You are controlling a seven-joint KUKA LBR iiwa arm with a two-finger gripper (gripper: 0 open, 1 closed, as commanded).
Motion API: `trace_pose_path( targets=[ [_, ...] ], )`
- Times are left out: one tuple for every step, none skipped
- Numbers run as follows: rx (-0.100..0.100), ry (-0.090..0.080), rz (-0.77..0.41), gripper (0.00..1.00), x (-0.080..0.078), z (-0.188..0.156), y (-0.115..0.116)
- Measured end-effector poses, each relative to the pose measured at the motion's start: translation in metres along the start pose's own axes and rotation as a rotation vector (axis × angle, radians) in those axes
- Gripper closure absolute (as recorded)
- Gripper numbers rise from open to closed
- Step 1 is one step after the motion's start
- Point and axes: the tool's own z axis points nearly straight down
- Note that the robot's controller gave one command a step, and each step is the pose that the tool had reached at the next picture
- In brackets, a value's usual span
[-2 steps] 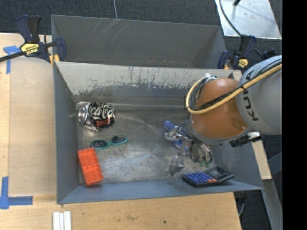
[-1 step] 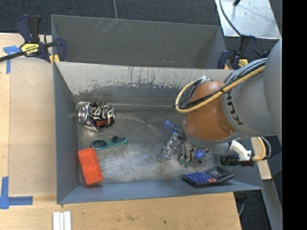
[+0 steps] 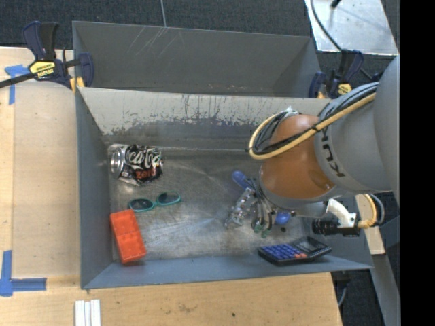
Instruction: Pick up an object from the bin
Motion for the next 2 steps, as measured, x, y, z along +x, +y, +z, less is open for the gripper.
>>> trace_pose_path(
  targets=[
    [0.001,0.003,-0.098,1.00,-0.007,-0.020,-0.018],
    [0.000,-0.005,-0.249,1.00,-0.059,-0.072,-0.077]
  ],
)
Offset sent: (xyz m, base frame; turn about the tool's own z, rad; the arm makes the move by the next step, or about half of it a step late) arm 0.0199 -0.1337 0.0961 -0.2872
